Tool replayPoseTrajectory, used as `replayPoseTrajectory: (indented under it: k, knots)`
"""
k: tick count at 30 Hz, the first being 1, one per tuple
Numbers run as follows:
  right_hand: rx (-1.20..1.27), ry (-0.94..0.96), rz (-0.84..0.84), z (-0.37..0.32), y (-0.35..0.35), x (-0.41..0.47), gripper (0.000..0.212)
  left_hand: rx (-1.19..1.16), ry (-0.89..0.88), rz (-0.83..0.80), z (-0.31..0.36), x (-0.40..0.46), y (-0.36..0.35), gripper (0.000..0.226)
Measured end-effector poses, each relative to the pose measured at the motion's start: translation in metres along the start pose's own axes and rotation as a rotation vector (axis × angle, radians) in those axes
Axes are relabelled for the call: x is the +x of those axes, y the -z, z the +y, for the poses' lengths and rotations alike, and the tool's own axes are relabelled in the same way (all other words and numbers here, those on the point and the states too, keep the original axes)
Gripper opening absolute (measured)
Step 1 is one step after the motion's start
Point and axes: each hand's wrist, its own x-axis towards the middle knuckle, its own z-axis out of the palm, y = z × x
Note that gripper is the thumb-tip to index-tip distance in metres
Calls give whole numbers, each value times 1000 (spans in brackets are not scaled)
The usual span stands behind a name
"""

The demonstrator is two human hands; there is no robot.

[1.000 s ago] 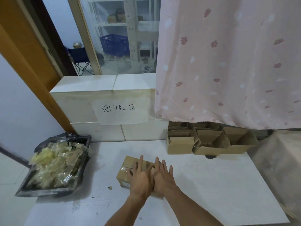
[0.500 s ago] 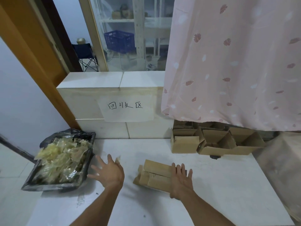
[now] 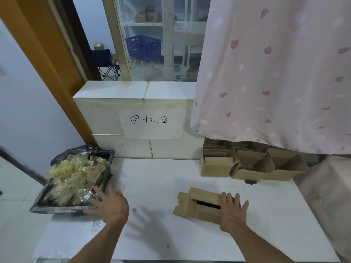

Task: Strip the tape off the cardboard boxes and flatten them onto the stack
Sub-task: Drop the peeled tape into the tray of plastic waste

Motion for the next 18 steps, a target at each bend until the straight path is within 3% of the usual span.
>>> replayPoseTrajectory:
  k: [5,13,18]
  knots:
    - [31,30,10,4,3,-3,109,-9,11,-10,4,-6,2,46]
    - [77,151,76,-11,9,-2,136,-51,-152,60,26,-36,5,59]
    - [267,288,188,-29,33,-8,131,-92,-275,96,43,-63,7,69]
